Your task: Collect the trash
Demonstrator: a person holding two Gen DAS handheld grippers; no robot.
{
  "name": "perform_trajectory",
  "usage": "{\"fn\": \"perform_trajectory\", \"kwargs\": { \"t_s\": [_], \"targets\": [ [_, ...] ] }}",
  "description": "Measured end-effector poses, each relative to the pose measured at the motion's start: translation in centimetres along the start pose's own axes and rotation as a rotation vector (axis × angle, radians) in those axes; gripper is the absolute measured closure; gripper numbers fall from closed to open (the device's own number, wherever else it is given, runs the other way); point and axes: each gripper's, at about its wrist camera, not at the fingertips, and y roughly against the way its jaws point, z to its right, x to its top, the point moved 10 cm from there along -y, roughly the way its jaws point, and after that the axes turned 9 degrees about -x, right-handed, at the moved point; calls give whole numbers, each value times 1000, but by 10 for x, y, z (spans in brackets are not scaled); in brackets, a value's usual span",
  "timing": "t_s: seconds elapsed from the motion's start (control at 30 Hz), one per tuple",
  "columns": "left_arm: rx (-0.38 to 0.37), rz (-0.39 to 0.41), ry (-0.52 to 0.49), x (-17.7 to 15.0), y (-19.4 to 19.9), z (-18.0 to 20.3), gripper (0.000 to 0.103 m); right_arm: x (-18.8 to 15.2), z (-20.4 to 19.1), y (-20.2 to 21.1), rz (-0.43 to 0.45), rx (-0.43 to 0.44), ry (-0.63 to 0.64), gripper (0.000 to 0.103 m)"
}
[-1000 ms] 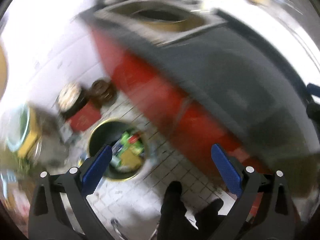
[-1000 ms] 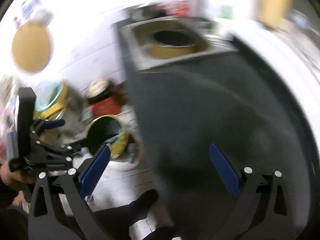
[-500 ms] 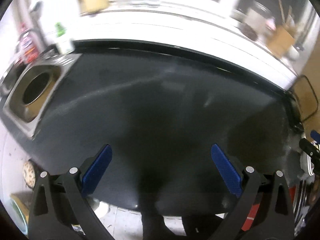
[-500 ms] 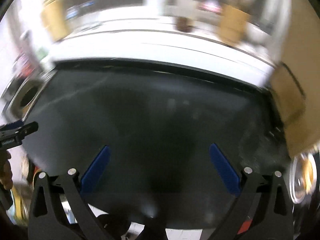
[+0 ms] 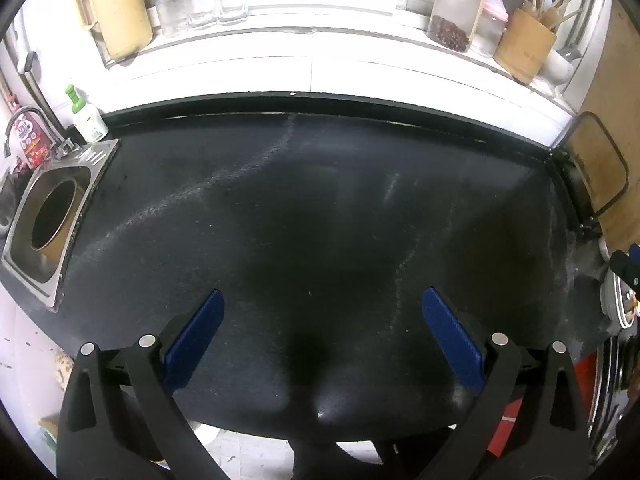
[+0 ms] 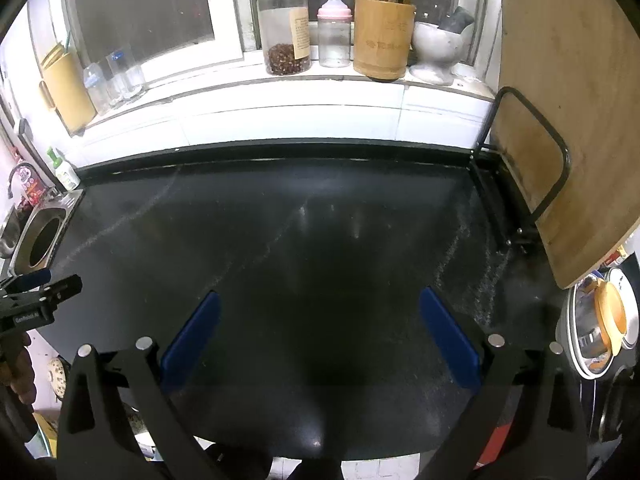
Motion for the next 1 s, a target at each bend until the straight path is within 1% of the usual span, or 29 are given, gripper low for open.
{"fn": "perform_trajectory", "kwargs": {
  "t_s": [0.33,1.0],
  "targets": [
    [17,3,2,2,1,-6,7,3,-13,-7,-12,35,14,7],
    [25,4,15,9,-2,-19,7,12,-28,-18,-25,56,43,7]
  ]
}}
